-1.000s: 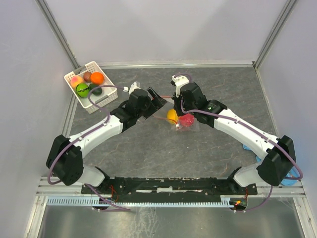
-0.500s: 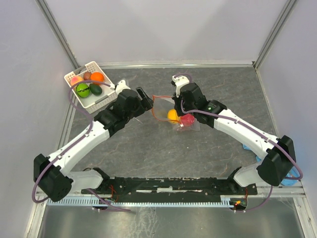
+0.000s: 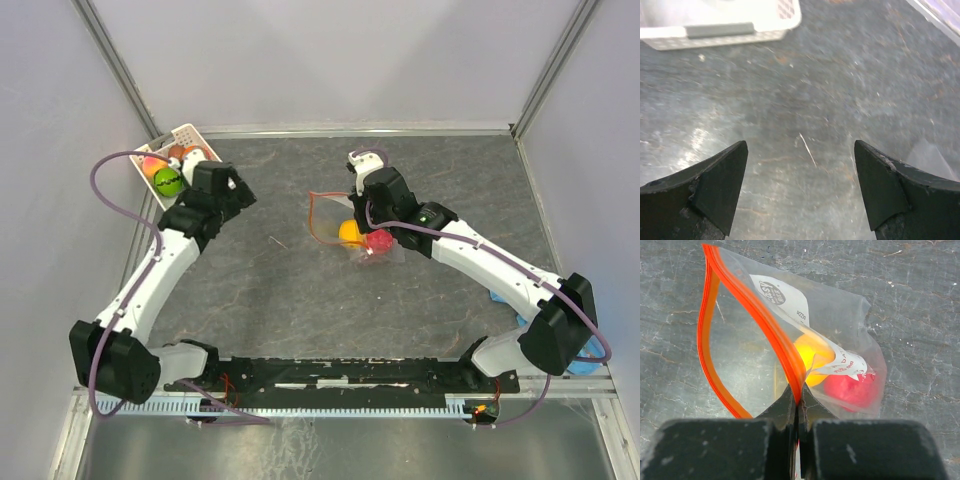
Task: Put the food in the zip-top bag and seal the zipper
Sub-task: Pick up the fake fruit from the bin.
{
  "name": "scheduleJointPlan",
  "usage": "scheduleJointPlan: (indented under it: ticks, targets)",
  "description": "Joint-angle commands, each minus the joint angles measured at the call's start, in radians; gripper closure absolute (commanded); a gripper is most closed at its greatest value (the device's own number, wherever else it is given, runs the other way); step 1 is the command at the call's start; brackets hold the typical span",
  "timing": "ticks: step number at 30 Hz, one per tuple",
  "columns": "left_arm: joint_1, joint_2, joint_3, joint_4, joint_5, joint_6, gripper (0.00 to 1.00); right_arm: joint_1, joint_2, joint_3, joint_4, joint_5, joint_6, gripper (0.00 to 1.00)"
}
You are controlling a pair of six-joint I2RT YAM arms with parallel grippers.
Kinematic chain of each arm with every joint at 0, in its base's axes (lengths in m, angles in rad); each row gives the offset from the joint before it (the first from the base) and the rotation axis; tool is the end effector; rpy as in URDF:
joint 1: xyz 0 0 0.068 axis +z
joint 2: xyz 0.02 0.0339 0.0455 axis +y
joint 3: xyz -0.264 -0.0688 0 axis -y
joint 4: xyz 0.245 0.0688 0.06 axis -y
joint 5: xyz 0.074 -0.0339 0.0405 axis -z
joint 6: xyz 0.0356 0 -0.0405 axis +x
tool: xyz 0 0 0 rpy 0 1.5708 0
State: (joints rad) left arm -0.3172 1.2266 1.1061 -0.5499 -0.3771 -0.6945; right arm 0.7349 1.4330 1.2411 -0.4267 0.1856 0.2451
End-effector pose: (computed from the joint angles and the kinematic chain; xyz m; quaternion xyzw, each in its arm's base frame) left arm 0.2561 -0.0703 0.3256 -0.2460 0.8534 -0.0595 0.4557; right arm 0.2451 0.2127 0.3240 -0.1734 0.8689 0.1421 0.4414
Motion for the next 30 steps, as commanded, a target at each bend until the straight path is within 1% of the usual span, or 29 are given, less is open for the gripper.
scheduleJointPlan:
  ticks: [1,5,10,15,19,23,27,30]
  targets:
    - [0.134,0.045,0.074,0.016,0.032,0.070,0.07,-0.001,-0.014,0.008,0.024,0.032,-0.015,0.98]
    - [0.236,0.125,0.128,0.043,0.017,0.058,0.06,-0.002,-0.011,0.009,0.020,0.037,-0.019,0.98]
    - [0.334,0.279,0.266,0.035,0.021,0.032,0.05,-0.001,-0.006,0.008,0.019,0.056,-0.029,0.98]
    - [0.392,0.450,0.378,0.023,0.024,0.028,0.05,-0.001,0.005,0.012,0.013,0.083,-0.044,0.98]
    - [0.449,0.578,0.469,-0.011,0.054,0.017,0.04,-0.002,0.010,0.014,0.011,0.097,-0.054,0.98]
    - [0.473,0.684,0.563,-0.020,0.051,0.037,0.04,-0.002,0.011,0.011,0.015,0.108,-0.062,0.98]
    - [0.496,0.785,0.670,-0.064,0.051,0.038,0.04,-0.003,0.021,0.016,0.016,0.113,-0.071,0.98]
    - [0.517,0.836,0.719,-0.068,0.022,0.029,0.04,-0.005,0.029,0.017,0.017,0.116,-0.076,0.98]
